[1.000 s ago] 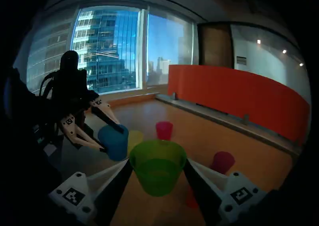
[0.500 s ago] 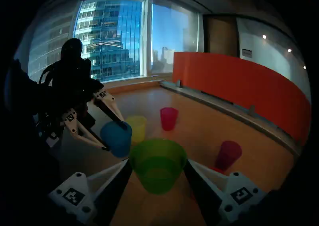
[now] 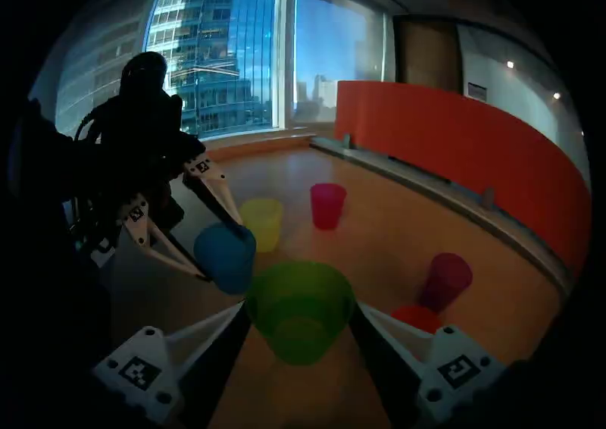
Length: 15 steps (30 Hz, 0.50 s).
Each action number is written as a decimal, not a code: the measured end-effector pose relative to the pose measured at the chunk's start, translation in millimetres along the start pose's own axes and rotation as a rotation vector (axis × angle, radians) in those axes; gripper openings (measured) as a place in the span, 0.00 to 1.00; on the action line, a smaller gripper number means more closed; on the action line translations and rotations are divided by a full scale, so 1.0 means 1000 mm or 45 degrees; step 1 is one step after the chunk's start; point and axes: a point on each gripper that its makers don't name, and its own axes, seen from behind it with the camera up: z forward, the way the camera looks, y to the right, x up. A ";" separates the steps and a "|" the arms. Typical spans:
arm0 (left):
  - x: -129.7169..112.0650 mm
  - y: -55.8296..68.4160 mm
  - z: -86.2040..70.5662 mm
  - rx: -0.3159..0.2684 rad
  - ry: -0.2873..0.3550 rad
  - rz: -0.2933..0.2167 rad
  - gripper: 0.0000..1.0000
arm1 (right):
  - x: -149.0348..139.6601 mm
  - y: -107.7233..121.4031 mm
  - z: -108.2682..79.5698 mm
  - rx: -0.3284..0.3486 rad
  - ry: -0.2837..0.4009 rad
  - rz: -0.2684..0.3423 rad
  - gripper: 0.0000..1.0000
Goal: Pour water
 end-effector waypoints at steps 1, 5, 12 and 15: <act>0.000 0.000 0.001 -0.004 -0.001 -0.002 0.88 | -0.001 0.000 0.001 0.001 -0.004 -0.001 0.91; -0.001 0.001 0.006 -0.014 -0.001 -0.012 0.88 | -0.005 0.000 0.005 0.006 -0.016 -0.002 0.91; -0.005 0.001 0.012 -0.030 0.001 -0.027 0.88 | -0.013 -0.002 0.011 0.015 -0.028 0.010 0.91; -0.007 0.002 0.014 -0.037 0.001 -0.037 0.88 | -0.017 -0.002 0.013 0.016 -0.036 0.010 0.91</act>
